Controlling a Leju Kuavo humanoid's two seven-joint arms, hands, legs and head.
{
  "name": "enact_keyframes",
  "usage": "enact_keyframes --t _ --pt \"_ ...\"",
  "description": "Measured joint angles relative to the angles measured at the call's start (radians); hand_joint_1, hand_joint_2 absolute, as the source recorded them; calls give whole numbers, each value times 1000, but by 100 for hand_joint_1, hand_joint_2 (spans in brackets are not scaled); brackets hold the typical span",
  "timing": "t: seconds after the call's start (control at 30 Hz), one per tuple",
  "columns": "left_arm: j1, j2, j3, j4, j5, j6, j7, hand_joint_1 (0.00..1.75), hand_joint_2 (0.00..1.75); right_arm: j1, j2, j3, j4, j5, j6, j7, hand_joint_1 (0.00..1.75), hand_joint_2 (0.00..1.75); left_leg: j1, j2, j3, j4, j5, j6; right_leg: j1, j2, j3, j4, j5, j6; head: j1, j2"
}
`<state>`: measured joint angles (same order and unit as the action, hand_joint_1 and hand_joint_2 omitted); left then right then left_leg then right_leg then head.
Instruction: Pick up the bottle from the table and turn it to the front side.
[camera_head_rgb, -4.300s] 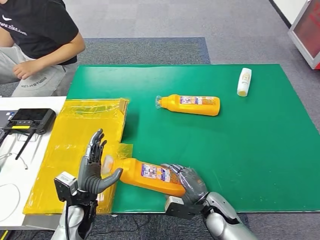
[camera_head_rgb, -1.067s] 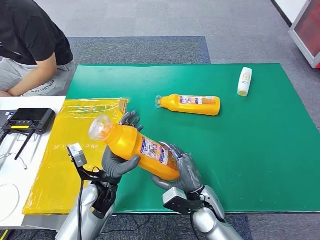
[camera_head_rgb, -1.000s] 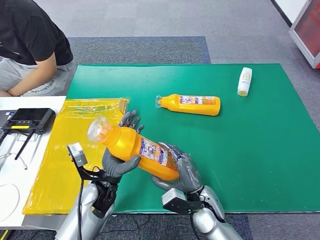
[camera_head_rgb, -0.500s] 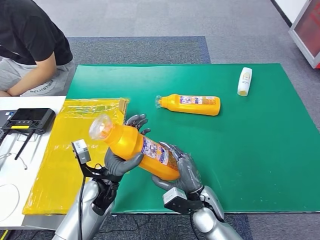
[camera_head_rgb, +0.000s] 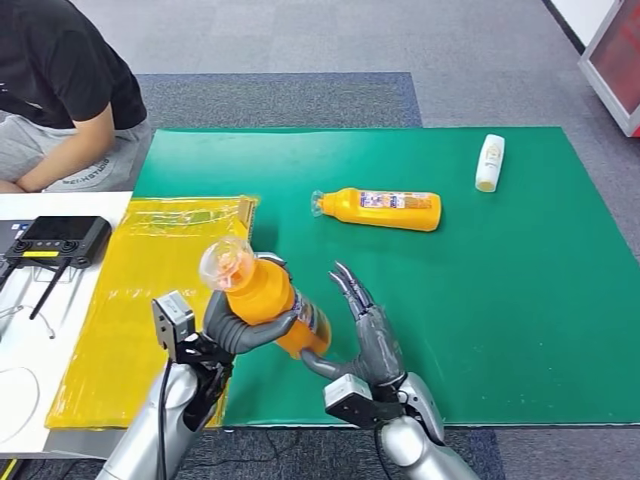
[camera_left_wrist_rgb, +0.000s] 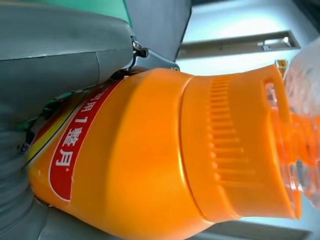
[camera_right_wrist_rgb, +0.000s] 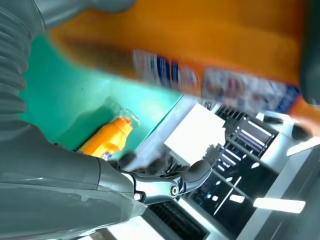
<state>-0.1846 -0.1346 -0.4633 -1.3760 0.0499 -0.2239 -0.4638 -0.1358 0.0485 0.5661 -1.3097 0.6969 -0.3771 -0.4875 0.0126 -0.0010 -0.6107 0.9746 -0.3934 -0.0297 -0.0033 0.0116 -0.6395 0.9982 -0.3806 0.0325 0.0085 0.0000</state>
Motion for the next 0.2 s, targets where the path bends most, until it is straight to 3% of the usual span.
enact_keyframes --t 0.03,0.17,0.2 --pt "0 6 2 -7 -22 16 -1 175 175 1 2 0 0 2 -5 1 0 0 0 0 0 0 0 0 0 0 0 0 0 0 0 0" --pt "0 30 17 -34 -123 90 2 175 175 5 8 -1 1 16 -20 7 0 175 0 0 0 0 0 0 0 0 0 0 0 0 0 0" --pt "0 33 20 -36 -134 98 3 175 175 6 9 -1 1 18 -22 8 0 175 0 0 0 0 0 0 0 0 0 0 0 0 0 0"
